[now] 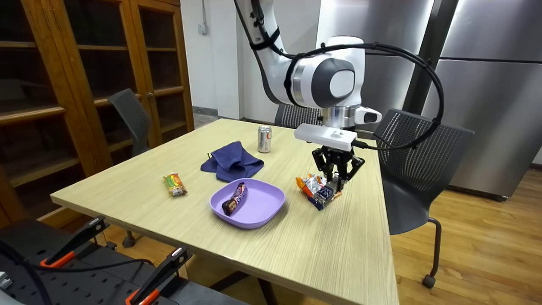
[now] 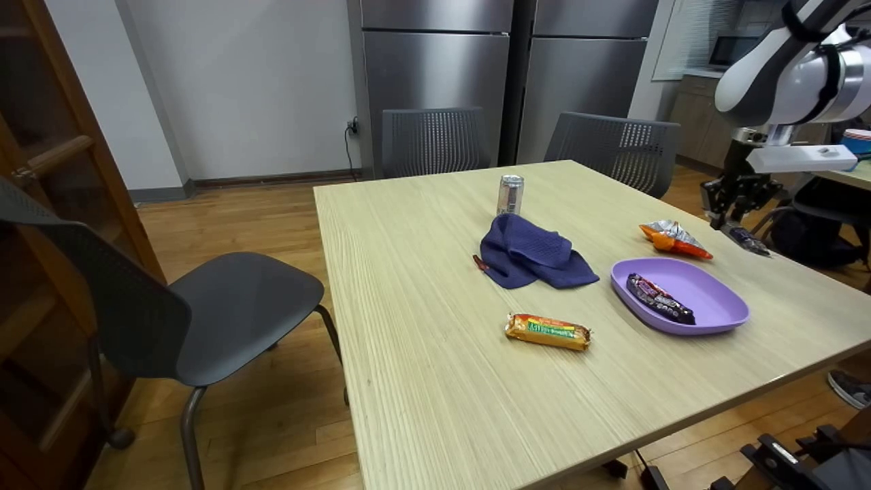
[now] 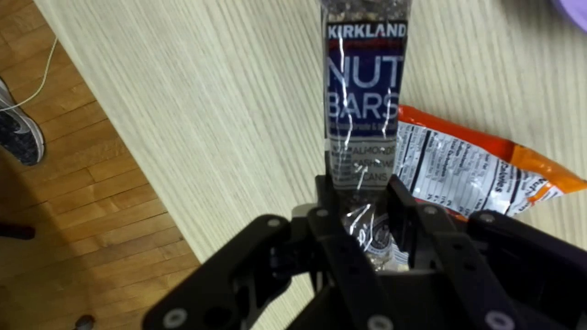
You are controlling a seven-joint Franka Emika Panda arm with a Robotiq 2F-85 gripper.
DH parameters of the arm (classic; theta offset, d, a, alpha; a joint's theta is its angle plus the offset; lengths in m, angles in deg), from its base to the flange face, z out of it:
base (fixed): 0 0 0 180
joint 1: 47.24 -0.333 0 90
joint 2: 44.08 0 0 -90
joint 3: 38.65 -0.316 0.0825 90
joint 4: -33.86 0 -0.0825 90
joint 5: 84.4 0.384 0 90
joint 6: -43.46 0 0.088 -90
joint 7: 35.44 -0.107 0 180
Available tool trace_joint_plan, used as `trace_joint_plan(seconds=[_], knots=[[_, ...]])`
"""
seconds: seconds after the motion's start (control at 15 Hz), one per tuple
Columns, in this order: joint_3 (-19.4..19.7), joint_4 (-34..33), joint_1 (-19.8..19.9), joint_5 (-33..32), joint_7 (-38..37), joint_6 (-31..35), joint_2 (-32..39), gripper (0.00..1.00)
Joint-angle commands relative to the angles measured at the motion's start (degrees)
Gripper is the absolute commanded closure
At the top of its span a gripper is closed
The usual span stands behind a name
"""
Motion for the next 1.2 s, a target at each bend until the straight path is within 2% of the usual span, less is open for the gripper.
trace_joint_plan(seconds=[0.0, 0.33, 0.67, 1.13], knots=[[0.89, 6.81, -3.22, -2.86, -0.24, 1.9, -5.51, 0.92], [1.24, 11.21, -7.77, -6.12, -1.51, 2.8, -8.59, 0.92], [0.65, 11.61, -11.97, -7.94, -2.86, 2.61, -7.89, 0.92], [-0.11, 13.79, -15.0, -8.24, -2.4, 2.8, -8.34, 0.92]])
